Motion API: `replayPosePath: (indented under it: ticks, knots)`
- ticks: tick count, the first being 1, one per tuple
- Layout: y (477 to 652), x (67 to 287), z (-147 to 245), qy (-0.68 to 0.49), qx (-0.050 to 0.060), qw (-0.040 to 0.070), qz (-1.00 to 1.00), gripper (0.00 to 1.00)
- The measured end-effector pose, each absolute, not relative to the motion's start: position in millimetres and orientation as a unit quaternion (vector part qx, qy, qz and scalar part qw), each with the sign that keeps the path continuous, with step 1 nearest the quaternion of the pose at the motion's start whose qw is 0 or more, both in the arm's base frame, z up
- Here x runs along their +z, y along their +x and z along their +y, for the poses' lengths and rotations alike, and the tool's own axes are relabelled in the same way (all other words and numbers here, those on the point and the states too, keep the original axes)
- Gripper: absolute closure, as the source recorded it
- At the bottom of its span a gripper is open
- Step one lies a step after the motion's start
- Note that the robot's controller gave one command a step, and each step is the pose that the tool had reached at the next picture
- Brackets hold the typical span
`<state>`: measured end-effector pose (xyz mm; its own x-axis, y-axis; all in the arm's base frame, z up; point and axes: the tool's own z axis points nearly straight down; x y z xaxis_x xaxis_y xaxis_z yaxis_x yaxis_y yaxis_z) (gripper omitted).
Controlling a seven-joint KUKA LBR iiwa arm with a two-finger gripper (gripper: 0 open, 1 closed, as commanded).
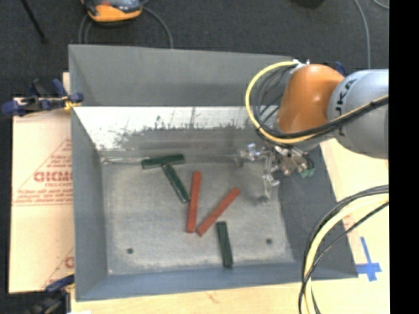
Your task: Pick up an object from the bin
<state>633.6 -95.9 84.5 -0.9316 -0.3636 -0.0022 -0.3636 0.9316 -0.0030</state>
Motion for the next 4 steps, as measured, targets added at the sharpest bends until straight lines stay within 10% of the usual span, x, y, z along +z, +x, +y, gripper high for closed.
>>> replayPosePath:
  ticks: [1,2,3,4]
  knots:
    - [637.6,103,-59,-0.18,0.0,0.003,0.984,0.0]
    - [576.7,80,-39,-0.289,0.0,0.002,0.957,1.0]
    - [576.8,80,-39,-0.29,-0.001,0.002,0.957,1.0]
    - [569.6,133,-56,-0.281,0.001,-0.001,0.96,1.0]
